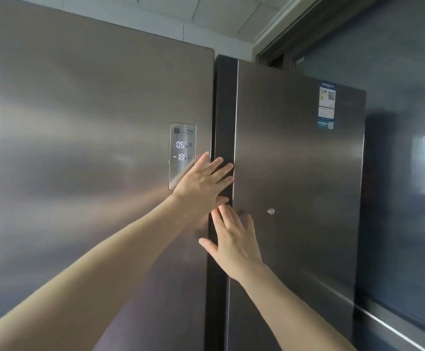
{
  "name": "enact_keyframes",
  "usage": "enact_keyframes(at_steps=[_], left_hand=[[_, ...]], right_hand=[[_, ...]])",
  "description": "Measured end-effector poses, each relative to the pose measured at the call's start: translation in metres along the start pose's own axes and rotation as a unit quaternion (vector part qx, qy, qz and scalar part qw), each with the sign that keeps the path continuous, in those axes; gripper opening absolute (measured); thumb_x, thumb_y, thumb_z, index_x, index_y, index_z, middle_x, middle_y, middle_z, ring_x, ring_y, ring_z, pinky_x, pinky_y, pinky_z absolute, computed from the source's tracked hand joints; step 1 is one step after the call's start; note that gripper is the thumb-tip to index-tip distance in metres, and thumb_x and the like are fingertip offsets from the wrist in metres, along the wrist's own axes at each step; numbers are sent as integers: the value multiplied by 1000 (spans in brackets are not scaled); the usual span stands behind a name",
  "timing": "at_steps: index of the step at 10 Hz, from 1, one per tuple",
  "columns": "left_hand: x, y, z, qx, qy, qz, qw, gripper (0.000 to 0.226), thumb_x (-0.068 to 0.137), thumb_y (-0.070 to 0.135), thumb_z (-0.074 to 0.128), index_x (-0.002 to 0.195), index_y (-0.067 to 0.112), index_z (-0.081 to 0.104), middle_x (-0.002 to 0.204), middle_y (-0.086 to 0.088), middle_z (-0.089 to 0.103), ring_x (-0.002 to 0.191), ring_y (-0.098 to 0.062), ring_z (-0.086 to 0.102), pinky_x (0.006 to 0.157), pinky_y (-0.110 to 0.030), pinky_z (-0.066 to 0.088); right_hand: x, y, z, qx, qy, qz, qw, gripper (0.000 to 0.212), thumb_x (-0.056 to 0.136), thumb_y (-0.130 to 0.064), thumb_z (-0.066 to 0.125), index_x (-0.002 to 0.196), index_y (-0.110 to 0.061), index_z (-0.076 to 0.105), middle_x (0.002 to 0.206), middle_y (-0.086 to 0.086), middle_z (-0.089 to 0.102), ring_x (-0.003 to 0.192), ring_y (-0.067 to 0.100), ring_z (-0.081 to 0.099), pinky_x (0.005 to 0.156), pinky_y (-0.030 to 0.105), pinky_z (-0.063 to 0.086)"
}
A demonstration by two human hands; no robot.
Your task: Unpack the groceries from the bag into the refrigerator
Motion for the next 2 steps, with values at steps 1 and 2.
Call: enact_keyframes(at_steps=[1, 2], left_hand=[[-7, 8, -7, 13, -15, -34, 999, 63, 97, 57, 24, 149, 21, 24, 159, -4, 13, 146, -26, 9, 115, -52, -6], [-32, 37, 4, -91, -33, -38, 995, 60, 97, 55, 28, 145, 19, 34, 157, -6, 21, 146, -26, 13, 117, -50, -5]], right_hand=[[-14, 4, -11, 23, -10, 6, 1000, 68, 90, -57, 45, 146, -22, 27, 152, -3, 26, 139, 16, 27, 112, 56, 25], [-49, 11, -9, 19, -48, 7, 999, 63, 91, -52, 43, 146, -26, 24, 155, -5, 22, 142, 14, 23, 112, 55, 25]])
Point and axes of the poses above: each hand's wrist, its own x-axis towards the middle knuckle, its own z-axis out of the palm, y = z × x, the point moved 7 cm from there along x, towards the middle knuckle
